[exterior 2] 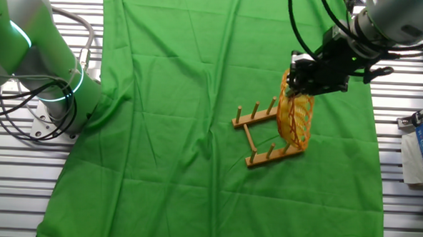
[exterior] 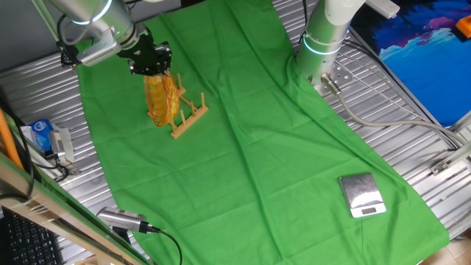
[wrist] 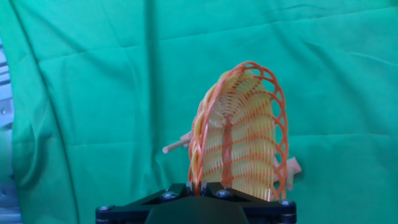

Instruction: Take the dish off the dish rack

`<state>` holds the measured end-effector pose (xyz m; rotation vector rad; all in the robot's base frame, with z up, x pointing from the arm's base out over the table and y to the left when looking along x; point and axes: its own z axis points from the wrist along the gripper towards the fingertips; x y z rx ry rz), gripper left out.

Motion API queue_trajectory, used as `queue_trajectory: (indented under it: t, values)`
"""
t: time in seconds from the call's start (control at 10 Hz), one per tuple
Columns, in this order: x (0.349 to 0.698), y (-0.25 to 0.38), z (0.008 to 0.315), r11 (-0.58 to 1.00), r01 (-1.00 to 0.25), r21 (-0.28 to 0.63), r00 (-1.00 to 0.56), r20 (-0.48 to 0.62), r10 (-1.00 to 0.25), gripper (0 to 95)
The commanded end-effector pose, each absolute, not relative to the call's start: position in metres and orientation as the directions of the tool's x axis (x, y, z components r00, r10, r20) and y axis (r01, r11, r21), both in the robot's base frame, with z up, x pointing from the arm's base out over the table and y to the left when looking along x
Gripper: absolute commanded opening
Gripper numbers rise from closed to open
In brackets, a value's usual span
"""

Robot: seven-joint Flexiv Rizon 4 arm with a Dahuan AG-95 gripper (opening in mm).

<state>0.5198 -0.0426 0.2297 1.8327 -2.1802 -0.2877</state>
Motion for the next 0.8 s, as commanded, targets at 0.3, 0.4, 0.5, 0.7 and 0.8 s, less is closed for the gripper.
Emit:
queue_trajectory:
  t: [0.3, 0.4, 0.5, 0.7, 0.8]
  values:
    - [0.523, -0.033, 0.229, 0.200, -0.923, 0.327, -0.183, 0.083, -0.980, 0.0]
    - [0.525, -0.030, 0.228, 0.210, -0.922, 0.324, -0.193, 0.084, -0.978, 0.0]
    - [0.527, -0.026, 0.226, 0.225, -0.920, 0.321, -0.208, 0.085, -0.974, 0.0]
    - [0.533, -0.017, 0.226, 0.243, -0.917, 0.318, -0.226, 0.090, -0.970, 0.0]
    - [0.536, -0.014, 0.227, 0.250, -0.915, 0.316, -0.232, 0.094, -0.968, 0.0]
